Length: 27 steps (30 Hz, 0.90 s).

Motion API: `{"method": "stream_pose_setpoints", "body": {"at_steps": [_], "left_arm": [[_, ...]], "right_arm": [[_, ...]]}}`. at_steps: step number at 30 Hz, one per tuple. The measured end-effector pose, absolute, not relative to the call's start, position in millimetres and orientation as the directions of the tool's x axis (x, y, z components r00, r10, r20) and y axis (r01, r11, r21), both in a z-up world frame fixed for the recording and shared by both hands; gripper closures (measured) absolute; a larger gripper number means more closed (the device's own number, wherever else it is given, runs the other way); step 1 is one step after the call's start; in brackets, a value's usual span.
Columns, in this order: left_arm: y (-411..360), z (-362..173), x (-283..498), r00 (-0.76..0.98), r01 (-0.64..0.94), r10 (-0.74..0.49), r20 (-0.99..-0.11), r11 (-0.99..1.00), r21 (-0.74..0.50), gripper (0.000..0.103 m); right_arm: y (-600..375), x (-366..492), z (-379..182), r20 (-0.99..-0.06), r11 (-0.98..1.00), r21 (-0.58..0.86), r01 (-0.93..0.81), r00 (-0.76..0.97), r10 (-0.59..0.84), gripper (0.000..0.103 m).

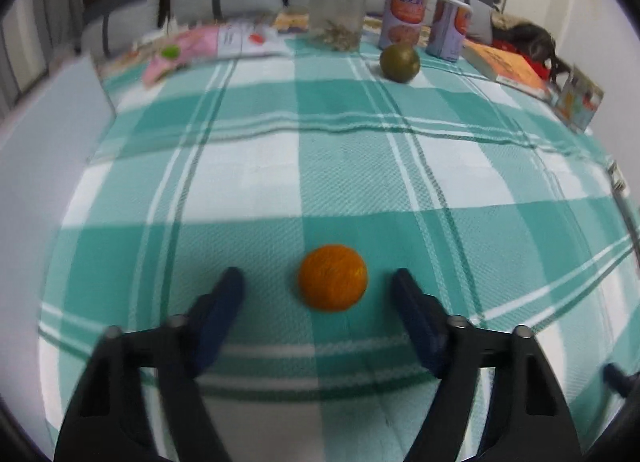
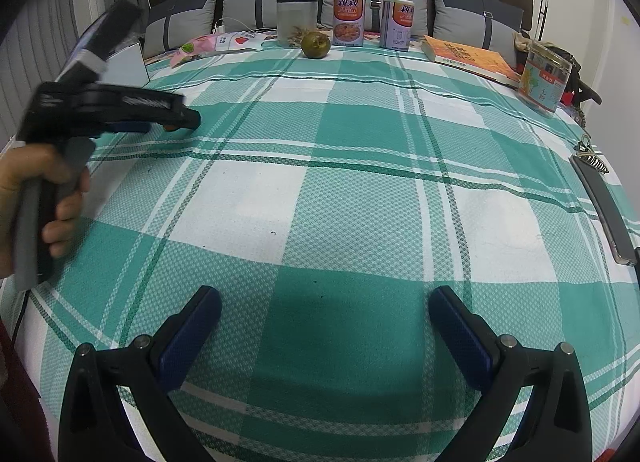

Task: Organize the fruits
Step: 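Lower the left tool onto the tangerine while the right tool approaches the green fruit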

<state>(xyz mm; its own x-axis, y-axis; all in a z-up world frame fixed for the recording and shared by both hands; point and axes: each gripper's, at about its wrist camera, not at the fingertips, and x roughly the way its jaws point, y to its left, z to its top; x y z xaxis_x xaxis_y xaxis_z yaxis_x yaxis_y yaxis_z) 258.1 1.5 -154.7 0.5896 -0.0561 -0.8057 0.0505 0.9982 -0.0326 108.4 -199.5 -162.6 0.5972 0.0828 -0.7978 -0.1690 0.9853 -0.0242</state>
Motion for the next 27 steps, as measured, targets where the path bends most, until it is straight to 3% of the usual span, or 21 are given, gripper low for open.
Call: {"method": "stream_pose_setpoints", "body": {"at_steps": [1, 3, 10, 14, 16, 17, 18, 19, 27], "left_arm": [[0.8, -153.9, 256.8, 0.601, 0.053, -0.06, -0.797, 0.998, -0.035, 0.055], [3.5, -152.2, 253.9, 0.612, 0.051, -0.067, -0.788, 0.998, -0.045, 0.073], [30.1, -141.5, 218.2, 0.604, 0.092, -0.136, -0.785, 0.991, -0.101, 0.074], [44.5, -145.5, 189.6, 0.6, 0.108, -0.112, -0.792, 0.992, -0.059, 0.073], [50.4, -152.3, 184.3, 0.6, 0.095, -0.104, -0.794, 0.994, -0.058, 0.064], [51.3, -152.2, 180.9, 0.612, 0.087, -0.096, -0.785, 0.995, -0.054, 0.051], [51.1, -153.7, 180.1, 0.61, 0.067, -0.067, -0.789, 0.997, -0.033, 0.021], [51.3, -155.7, 179.2, 0.608, 0.046, -0.042, -0.793, 0.999, -0.018, 0.012], [52.5, -161.1, 181.2, 0.595, 0.025, -0.025, -0.803, 1.0, -0.013, 0.01]], "right_arm": [[-199.4, 108.5, -162.6, -0.798, 0.985, -0.024, -0.169, 0.597, 0.083, 0.0], [-199.3, 108.4, -162.7, -0.798, 0.985, -0.025, -0.169, 0.597, 0.082, 0.0], [-199.3, 108.6, -162.9, -0.798, 0.985, -0.025, -0.169, 0.598, 0.082, 0.0], [-199.6, 108.6, -163.0, -0.798, 0.985, -0.025, -0.17, 0.597, 0.083, 0.0], [-199.7, 108.7, -163.0, -0.798, 0.985, -0.025, -0.169, 0.597, 0.083, 0.0], [-199.8, 108.7, -163.0, -0.798, 0.985, -0.023, -0.17, 0.597, 0.084, 0.0], [-200.0, 108.8, -163.0, -0.799, 0.985, -0.022, -0.171, 0.596, 0.086, 0.0], [-199.6, 109.2, -162.7, -0.8, 0.985, -0.02, -0.172, 0.594, 0.088, 0.0], [-190.3, 194.7, -133.5, -0.826, 0.958, -0.004, -0.287, 0.542, 0.159, 0.0]]}}
